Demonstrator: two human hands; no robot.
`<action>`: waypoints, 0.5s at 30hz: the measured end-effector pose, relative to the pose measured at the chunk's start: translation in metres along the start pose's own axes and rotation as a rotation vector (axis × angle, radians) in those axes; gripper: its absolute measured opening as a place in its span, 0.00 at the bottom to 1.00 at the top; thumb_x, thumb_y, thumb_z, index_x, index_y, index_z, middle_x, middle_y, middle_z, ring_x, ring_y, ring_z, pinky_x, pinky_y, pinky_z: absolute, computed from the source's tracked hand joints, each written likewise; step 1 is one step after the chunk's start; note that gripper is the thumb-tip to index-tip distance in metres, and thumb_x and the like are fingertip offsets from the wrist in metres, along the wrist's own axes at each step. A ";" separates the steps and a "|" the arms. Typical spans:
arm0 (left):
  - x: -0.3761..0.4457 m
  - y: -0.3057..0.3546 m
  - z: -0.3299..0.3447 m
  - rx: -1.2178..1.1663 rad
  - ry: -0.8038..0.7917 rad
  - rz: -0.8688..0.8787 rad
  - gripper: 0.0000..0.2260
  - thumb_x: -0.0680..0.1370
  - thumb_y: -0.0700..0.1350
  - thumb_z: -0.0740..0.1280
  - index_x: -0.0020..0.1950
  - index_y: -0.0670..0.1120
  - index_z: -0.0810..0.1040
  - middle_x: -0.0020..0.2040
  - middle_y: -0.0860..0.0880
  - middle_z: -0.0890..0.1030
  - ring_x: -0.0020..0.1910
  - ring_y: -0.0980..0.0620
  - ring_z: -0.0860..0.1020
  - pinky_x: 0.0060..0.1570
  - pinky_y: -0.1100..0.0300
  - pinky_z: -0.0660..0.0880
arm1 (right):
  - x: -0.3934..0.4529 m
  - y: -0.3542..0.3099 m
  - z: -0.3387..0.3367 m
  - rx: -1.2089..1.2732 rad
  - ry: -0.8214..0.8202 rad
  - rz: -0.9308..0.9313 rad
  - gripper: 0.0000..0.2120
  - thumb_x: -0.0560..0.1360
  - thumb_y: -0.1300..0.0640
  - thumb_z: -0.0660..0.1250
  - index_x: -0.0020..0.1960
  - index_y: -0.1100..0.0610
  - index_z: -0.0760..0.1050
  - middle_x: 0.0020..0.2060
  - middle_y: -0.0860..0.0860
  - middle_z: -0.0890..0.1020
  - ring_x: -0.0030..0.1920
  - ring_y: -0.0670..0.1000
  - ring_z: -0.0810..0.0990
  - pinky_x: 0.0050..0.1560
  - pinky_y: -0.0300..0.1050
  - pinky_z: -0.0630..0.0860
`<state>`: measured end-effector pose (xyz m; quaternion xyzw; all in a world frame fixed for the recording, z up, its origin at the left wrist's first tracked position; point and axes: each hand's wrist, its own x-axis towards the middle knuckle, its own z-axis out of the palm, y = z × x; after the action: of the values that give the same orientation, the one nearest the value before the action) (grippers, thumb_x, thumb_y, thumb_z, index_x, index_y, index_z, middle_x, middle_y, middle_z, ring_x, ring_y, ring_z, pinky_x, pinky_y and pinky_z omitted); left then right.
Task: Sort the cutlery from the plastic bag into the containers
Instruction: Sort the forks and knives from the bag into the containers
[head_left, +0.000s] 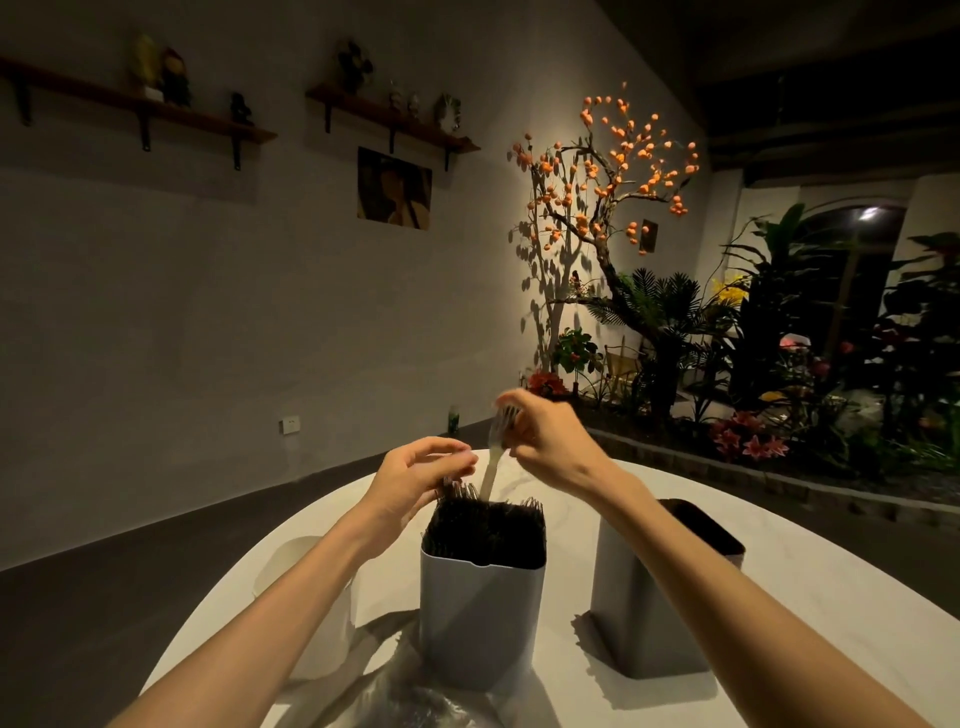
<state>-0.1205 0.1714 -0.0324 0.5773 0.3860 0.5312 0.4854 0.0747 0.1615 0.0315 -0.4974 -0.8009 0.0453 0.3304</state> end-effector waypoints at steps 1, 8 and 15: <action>-0.001 0.002 0.001 -0.024 -0.016 -0.009 0.11 0.80 0.48 0.69 0.57 0.43 0.83 0.53 0.45 0.86 0.56 0.47 0.84 0.62 0.52 0.76 | -0.001 0.005 0.007 -0.018 -0.079 0.016 0.22 0.74 0.68 0.68 0.66 0.54 0.77 0.57 0.57 0.84 0.57 0.55 0.84 0.60 0.53 0.81; 0.003 -0.009 0.000 0.234 0.027 0.000 0.16 0.80 0.33 0.64 0.59 0.51 0.82 0.59 0.50 0.83 0.64 0.49 0.77 0.64 0.51 0.74 | -0.017 0.012 0.033 0.015 -0.077 0.059 0.18 0.85 0.51 0.57 0.71 0.55 0.74 0.69 0.52 0.77 0.69 0.51 0.74 0.67 0.43 0.69; 0.004 -0.012 0.007 -0.061 0.101 -0.107 0.16 0.82 0.39 0.64 0.70 0.48 0.72 0.62 0.44 0.81 0.62 0.49 0.79 0.63 0.53 0.76 | -0.036 -0.005 0.050 0.007 -0.216 -0.122 0.31 0.83 0.34 0.47 0.82 0.43 0.48 0.81 0.41 0.52 0.81 0.44 0.51 0.79 0.46 0.51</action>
<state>-0.1125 0.1773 -0.0425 0.5132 0.4240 0.5444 0.5104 0.0524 0.1425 -0.0232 -0.4389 -0.8603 0.0813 0.2461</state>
